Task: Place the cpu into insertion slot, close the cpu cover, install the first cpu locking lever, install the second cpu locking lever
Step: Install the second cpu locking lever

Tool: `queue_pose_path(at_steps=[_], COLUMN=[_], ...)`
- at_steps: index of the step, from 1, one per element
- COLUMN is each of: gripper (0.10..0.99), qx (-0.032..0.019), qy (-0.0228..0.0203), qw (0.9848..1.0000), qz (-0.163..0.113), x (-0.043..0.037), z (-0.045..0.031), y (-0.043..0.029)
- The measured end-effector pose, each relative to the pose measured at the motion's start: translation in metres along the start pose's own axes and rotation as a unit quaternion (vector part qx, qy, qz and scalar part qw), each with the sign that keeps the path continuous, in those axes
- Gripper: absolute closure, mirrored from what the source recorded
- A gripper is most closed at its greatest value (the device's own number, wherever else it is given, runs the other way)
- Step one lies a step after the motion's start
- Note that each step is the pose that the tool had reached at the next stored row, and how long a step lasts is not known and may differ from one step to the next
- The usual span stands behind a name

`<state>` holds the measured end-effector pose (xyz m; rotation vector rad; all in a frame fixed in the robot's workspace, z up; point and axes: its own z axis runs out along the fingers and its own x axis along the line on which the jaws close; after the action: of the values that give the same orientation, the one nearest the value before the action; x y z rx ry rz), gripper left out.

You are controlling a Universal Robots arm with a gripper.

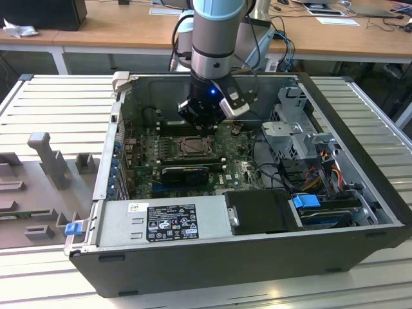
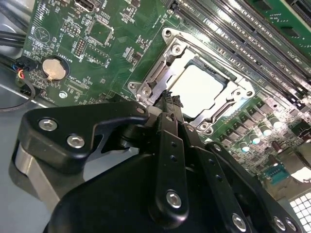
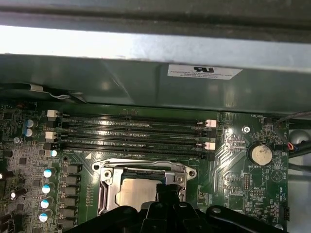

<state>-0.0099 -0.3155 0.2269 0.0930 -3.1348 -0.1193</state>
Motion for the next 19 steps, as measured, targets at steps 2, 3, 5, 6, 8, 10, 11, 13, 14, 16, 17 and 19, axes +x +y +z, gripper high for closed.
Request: queue_pose_path(at_steps=[2, 3, 5, 6, 8, 10, 11, 13, 14, 16, 17, 19], gripper=[0.98, 0.98, 0.98, 0.98, 0.98, 0.98, 0.98, 0.98, 0.98, 0.98, 0.98, 0.98], qx=[0.0, 0.0, 0.0002, 0.0001, 0.0, 0.0001, 0.0003, 0.0004, 0.0003, 0.0004, 0.0004, 0.0004], qy=[0.0, 0.0, 0.0001, 0.0, 0.0, 0.0, 0.0, 0.0, 0.0, 0.0, 0.0001, 0.0], qw=[1.0, 1.0, 1.0, 1.0, 1.0, 1.0, 1.0, 1.0, 1.0, 1.0, 1.0, 1.0], qz=[0.0, 0.0, 0.0, 0.0, 0.0, 0.0, 0.0, 0.0, 0.0, 0.0, 0.0, 0.0], x=[0.0001, 0.0001, 0.0002, 0.0002, 0.0002, 0.0004, 0.0006, 0.0007, 0.0007, 0.0008, 0.0007, 0.0008], z=[-0.0001, -0.0001, -0.0008, -0.0036, -0.0064, -0.0069, -0.007, -0.0072, -0.0072, -0.011, -0.0121, -0.0123], y=[-0.0007, -0.0014, -0.0024, -0.0022, -0.002, -0.0067, -0.0088, -0.0109, -0.0113, -0.0115, -0.0115, -0.0129])
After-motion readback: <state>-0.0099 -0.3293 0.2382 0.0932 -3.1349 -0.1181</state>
